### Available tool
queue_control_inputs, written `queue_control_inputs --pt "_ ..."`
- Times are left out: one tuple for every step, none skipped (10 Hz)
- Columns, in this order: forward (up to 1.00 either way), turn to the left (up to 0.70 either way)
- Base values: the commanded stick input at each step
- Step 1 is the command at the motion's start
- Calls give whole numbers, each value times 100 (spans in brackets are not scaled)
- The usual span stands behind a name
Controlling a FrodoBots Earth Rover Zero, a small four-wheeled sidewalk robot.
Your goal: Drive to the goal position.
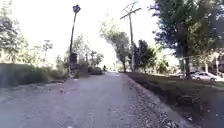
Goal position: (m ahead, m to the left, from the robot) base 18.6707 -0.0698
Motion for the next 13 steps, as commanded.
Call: queue_control_inputs --pt "85 0" --pt "85 0" --pt "85 0" --pt "85 0" --pt "85 0" --pt "85 0" --pt "85 0" --pt "85 0" --pt "85 14" --pt "85 34" --pt "85 34" --pt "85 16" --pt "85 0"
